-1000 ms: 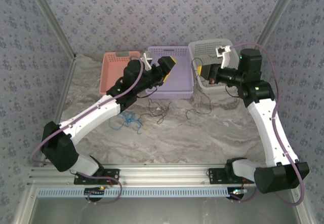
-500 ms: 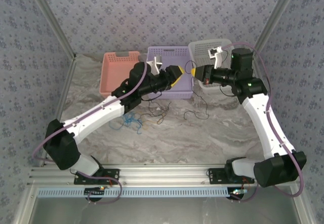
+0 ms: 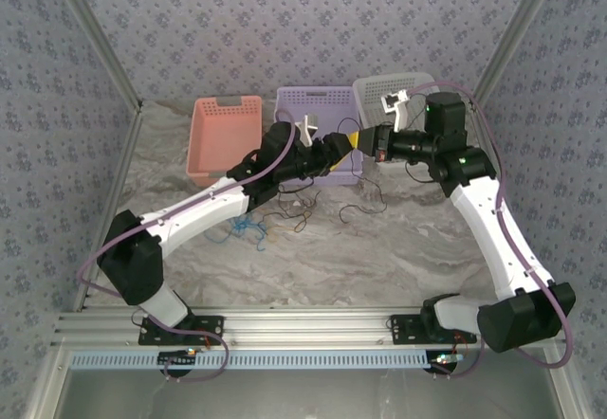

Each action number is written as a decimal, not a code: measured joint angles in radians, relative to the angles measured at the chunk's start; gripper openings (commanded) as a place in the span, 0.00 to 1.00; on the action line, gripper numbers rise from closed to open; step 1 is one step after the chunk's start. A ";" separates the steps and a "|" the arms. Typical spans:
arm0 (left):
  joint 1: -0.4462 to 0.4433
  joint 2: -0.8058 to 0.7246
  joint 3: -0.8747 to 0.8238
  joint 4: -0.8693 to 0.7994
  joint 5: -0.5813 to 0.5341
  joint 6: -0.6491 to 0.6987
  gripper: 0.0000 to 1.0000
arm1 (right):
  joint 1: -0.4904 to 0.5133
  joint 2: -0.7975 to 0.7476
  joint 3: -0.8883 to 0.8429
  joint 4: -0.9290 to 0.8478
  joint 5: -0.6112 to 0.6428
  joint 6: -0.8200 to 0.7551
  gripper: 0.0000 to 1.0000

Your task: Untangle the cables

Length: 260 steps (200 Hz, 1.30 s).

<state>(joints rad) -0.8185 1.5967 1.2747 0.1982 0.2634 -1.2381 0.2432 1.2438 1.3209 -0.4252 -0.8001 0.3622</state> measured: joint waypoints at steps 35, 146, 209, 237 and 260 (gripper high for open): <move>-0.003 -0.037 -0.045 0.053 -0.040 0.007 0.42 | 0.000 -0.030 -0.024 0.004 0.006 0.009 0.00; -0.015 -0.056 -0.027 0.061 -0.073 0.026 0.50 | 0.003 -0.074 -0.058 0.040 0.007 0.077 0.00; -0.015 0.007 0.072 0.025 -0.077 0.052 0.35 | 0.024 -0.098 -0.090 0.065 0.011 0.104 0.00; -0.014 0.010 0.090 -0.069 -0.119 0.113 0.33 | 0.024 -0.108 -0.091 0.063 0.011 0.105 0.00; -0.002 0.010 0.090 -0.150 -0.159 0.162 0.33 | 0.024 -0.119 -0.091 0.061 0.011 0.105 0.00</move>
<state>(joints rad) -0.8200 1.6070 1.3647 0.0479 0.1040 -1.0760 0.2672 1.1248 1.2301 -0.3637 -0.7895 0.4675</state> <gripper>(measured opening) 0.328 0.063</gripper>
